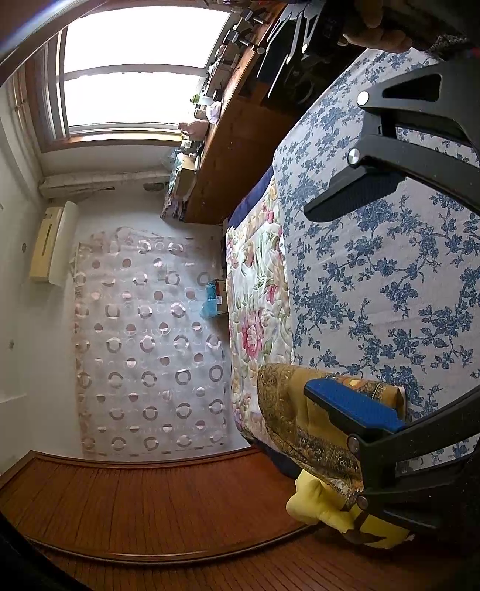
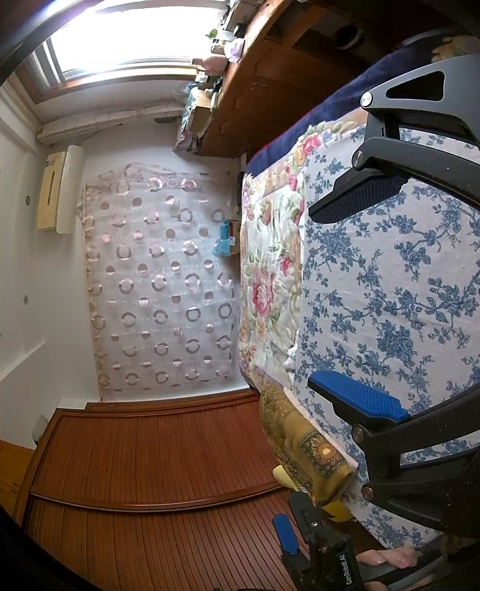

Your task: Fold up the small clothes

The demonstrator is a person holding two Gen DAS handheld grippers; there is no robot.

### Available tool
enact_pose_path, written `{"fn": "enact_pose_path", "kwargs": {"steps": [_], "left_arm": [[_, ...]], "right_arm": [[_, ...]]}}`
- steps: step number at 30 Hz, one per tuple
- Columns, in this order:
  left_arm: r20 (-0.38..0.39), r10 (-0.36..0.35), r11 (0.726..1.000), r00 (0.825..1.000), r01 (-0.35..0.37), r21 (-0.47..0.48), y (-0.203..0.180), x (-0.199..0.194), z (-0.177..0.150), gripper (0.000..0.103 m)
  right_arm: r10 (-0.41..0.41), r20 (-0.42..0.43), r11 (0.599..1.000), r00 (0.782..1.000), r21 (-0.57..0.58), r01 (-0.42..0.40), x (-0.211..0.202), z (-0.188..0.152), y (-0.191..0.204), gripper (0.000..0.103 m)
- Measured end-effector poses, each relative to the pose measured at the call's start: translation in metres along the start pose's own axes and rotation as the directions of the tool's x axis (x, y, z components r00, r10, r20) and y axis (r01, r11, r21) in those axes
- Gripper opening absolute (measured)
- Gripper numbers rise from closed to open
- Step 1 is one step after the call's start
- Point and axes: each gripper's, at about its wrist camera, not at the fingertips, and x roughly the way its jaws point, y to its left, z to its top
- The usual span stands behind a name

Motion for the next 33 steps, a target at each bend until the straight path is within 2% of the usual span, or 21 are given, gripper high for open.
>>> {"fn": "enact_pose_path", "kwargs": {"steps": [33], "left_arm": [[0.009, 0.007, 1.000, 1.000, -0.007, 0.001, 0.004, -0.004, 0.002, 0.087]], "right_arm": [[0.004, 0.003, 1.000, 1.000, 0.002, -0.004, 0.001, 0.001, -0.016, 0.083]]}}
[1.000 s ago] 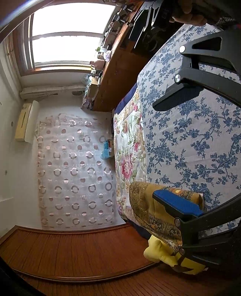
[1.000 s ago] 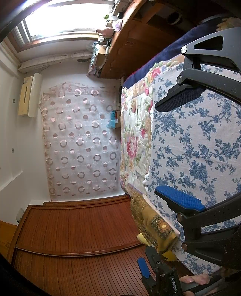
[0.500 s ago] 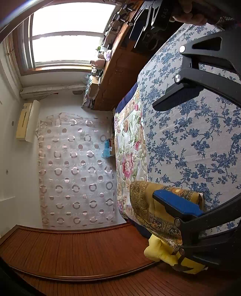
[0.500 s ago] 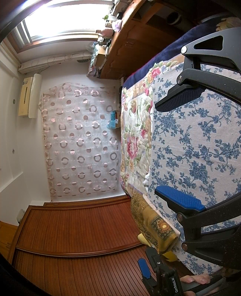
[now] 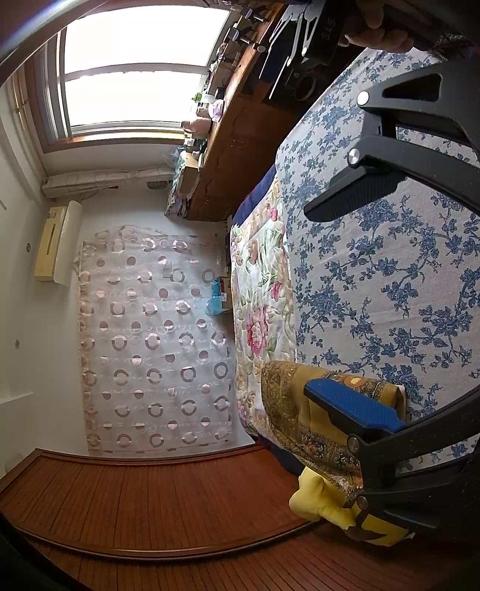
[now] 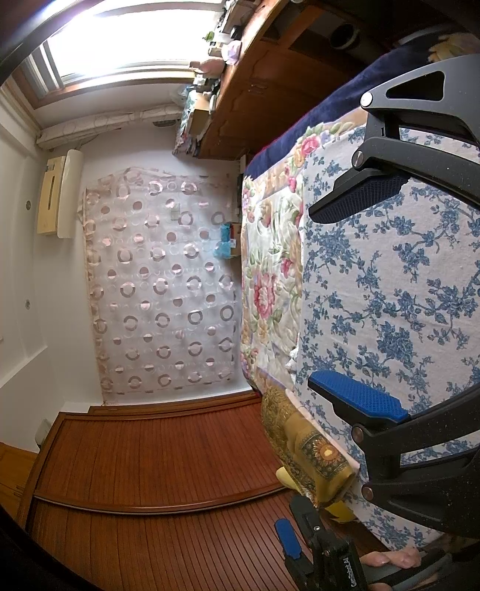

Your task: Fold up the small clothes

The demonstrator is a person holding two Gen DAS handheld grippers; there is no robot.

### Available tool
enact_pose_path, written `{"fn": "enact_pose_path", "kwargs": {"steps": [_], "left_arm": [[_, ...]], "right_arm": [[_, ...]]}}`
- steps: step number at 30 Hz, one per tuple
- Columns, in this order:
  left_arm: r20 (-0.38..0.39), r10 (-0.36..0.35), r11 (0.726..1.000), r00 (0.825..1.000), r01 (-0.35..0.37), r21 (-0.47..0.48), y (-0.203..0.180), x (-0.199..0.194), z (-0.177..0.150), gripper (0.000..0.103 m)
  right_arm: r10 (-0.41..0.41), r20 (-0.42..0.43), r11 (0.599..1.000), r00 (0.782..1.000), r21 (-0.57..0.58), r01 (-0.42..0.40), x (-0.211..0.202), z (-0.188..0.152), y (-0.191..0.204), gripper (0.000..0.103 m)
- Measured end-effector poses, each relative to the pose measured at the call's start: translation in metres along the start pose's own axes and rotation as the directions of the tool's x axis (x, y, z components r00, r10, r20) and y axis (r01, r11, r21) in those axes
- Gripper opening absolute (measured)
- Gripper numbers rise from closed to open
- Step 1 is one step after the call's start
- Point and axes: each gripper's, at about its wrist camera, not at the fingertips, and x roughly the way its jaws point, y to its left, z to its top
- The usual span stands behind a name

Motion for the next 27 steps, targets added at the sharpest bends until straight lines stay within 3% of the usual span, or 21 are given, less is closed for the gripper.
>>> {"fn": "enact_pose_path", "kwargs": {"steps": [27], "left_arm": [[0.009, 0.003, 1.000, 1.000, -0.003, -0.003, 0.0019, -0.0047, 0.0020, 0.087]], "right_arm": [[0.003, 0.002, 1.000, 1.000, -0.002, -0.003, 0.0004, -0.0008, -0.0042, 0.083]]}}
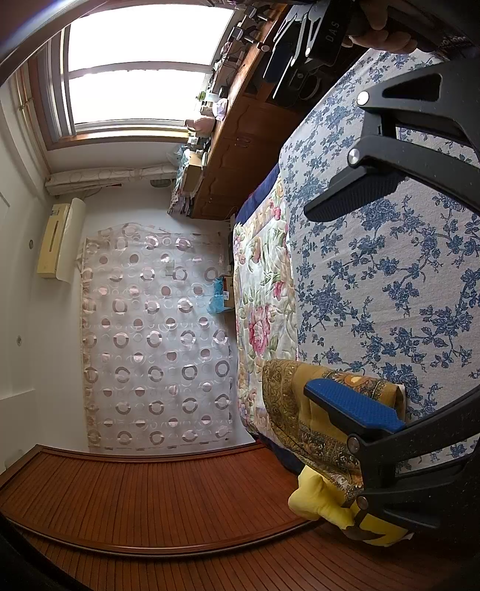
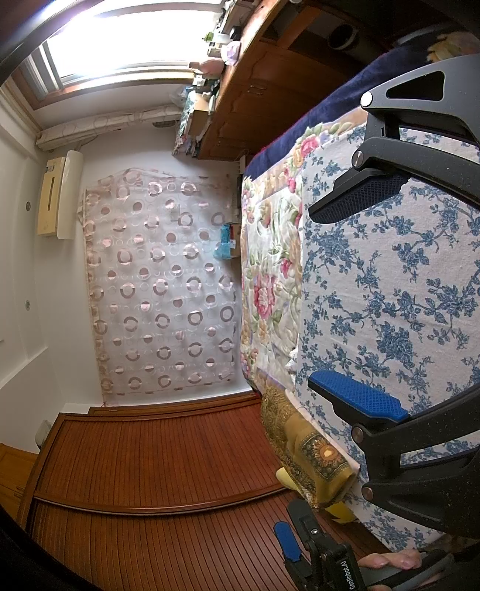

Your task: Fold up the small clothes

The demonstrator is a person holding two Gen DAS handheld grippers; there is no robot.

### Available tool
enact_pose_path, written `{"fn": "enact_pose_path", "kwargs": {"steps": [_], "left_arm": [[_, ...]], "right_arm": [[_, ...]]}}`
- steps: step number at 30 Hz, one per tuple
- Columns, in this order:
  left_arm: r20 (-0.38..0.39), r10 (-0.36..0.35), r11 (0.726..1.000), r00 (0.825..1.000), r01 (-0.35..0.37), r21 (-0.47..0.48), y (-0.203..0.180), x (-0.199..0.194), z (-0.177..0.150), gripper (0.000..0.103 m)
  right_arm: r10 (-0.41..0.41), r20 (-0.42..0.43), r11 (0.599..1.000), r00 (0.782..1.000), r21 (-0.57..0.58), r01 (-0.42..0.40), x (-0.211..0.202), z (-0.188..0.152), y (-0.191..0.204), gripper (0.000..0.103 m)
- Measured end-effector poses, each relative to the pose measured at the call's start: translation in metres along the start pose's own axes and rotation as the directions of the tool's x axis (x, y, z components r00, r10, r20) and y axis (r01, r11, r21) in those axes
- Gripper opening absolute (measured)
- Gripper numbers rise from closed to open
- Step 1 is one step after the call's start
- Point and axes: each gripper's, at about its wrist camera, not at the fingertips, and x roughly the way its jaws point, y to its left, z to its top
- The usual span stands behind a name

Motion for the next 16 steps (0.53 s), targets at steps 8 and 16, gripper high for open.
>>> {"fn": "enact_pose_path", "kwargs": {"steps": [8, 16], "left_arm": [[0.001, 0.001, 1.000, 1.000, -0.001, -0.001, 0.0011, 0.0000, 0.0007, 0.087], [0.001, 0.000, 1.000, 1.000, 0.000, 0.000, 0.0010, -0.0001, -0.0005, 0.087]], "right_arm": [[-0.003, 0.001, 1.000, 1.000, -0.002, 0.003, 0.0015, -0.0005, 0.0011, 0.083], [-0.002, 0.001, 1.000, 1.000, -0.002, 0.002, 0.0017, -0.0007, 0.0010, 0.083]]}}
